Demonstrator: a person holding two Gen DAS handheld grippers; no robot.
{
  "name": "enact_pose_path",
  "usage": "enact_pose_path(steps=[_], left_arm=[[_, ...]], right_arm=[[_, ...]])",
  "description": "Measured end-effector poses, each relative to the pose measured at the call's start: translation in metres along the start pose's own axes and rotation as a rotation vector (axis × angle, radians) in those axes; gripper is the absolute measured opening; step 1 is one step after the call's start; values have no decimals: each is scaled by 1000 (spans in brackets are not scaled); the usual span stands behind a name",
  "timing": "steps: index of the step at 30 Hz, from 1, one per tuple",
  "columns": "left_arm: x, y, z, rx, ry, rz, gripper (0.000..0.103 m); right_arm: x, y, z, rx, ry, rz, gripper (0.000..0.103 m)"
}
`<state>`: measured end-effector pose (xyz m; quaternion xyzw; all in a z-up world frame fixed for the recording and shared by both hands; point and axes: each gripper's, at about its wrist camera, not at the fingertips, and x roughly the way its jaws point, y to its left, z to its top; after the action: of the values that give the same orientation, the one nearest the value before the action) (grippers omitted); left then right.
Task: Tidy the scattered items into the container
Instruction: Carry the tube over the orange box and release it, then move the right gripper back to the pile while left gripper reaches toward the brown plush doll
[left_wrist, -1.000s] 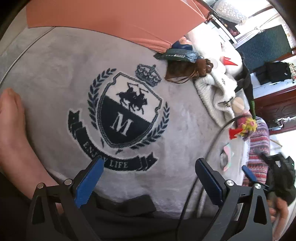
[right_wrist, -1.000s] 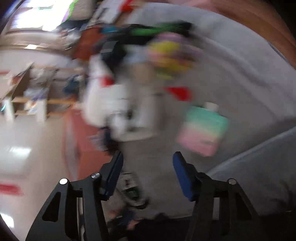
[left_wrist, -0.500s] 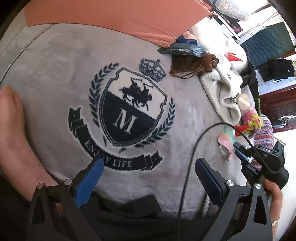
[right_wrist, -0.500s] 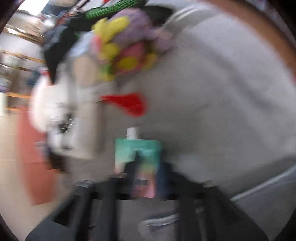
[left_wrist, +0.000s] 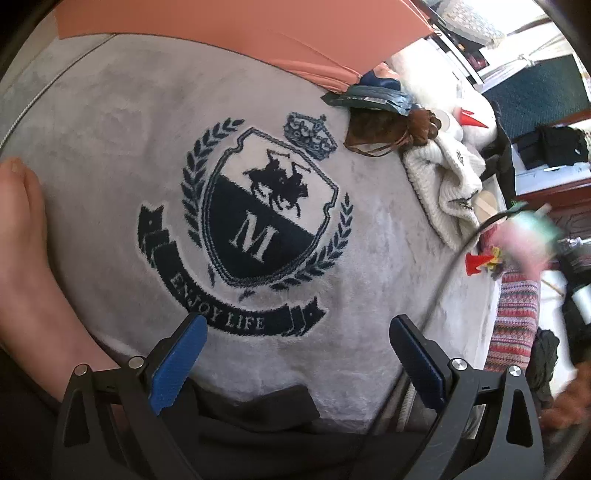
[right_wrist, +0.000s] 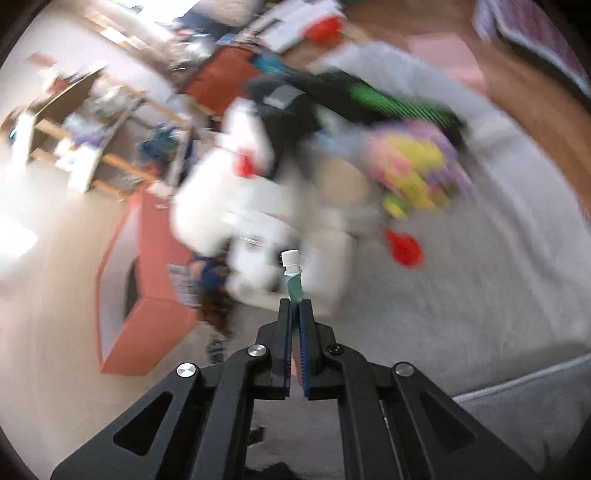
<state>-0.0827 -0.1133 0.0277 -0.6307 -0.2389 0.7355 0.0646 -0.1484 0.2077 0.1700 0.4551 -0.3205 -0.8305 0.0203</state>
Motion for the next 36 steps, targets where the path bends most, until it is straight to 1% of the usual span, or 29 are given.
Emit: enact_pose_path(steps=[2, 4, 5, 7, 8, 9, 10, 11, 12, 13, 14, 16, 17, 19, 22, 23, 24, 25, 26, 27, 28, 29, 30, 31, 32, 33, 34, 35, 36], left_arm=[[-1, 2, 1, -17, 1, -8, 99], [-2, 5, 2, -33, 3, -22, 99], [-2, 5, 2, -38, 3, -27, 99], [-4, 7, 3, -43, 2, -34, 99], [-4, 8, 4, -46, 2, -37, 99], [-4, 9, 4, -49, 4, -39, 99], [-4, 10, 5, -54, 6, -41, 99], [-4, 11, 5, -57, 8, -42, 99], [-3, 11, 5, -59, 9, -42, 99], [-3, 11, 5, -59, 9, -42, 99], [-3, 11, 5, -57, 8, -41, 99], [-3, 10, 5, -52, 5, -37, 99], [-3, 10, 5, -49, 3, -35, 99], [-4, 8, 5, -40, -2, -29, 99], [-7, 5, 4, -33, -26, -23, 99], [-10, 4, 5, -28, -44, -17, 99], [-16, 1, 6, -9, -85, 12, 99], [-21, -3, 8, 18, -126, 49, 99], [-28, -11, 10, 60, -187, 110, 99], [-35, -24, 12, 122, -269, 203, 99], [-39, -37, 13, 178, -338, 278, 99], [-42, -53, 13, 245, -418, 351, 99], [-41, -70, 13, 321, -489, 416, 99], [-35, -89, 12, 413, -557, 487, 99], [-25, -106, 12, 492, -603, 546, 99], [-13, -121, 13, 560, -625, 598, 99], [4, -134, 17, 621, -624, 643, 99], [19, -142, 23, 660, -612, 673, 98], [29, -144, 29, 679, -603, 701, 94]], right_arm=[[-17, 44, 8, -103, -43, 19, 3], [-34, 97, 18, -209, -91, 72, 3], [-38, 137, 22, -275, -109, 113, 3], [-44, 199, 22, -391, -122, 182, 3], [-44, 234, 19, -460, -111, 216, 3], [-43, 263, 15, -513, -101, 227, 6], [-41, 284, 12, -551, -101, 223, 11], [-39, 305, 7, -594, -119, 200, 32], [-39, 319, 4, -625, -149, 174, 57], [-41, 327, 1, -650, -196, 144, 62], [-44, 328, -3, -667, -223, 126, 62], [-49, 317, -7, -665, -241, 123, 62], [-52, 299, -8, -636, -257, 119, 62], [-58, 261, -4, -559, -284, 82, 62], [-79, 165, 0, -335, -379, -38, 62], [-89, 120, 0, -218, -420, -90, 62], [-97, 83, 0, -111, -446, -128, 62], [-104, 46, -2, 1, -459, -152, 62], [-107, 1, -7, 135, -457, -150, 63], [-105, -32, -14, 224, -447, -142, 63], [-98, -64, -24, 297, -431, -142, 63], [-90, -87, -34, 337, -412, -150, 63], [-80, -105, -42, 393, -370, -155, 64], [-70, -123, -45, 493, -314, -101, 64], [-63, -139, -43, 564, -288, 32, 64], [-61, -143, -38, 570, -280, 79, 64], [-59, -140, -31, 540, -284, 56, 64], [-57, -135, -27, 502, -286, 37, 64], [-52, -131, -25, 475, -269, 38, 64]])
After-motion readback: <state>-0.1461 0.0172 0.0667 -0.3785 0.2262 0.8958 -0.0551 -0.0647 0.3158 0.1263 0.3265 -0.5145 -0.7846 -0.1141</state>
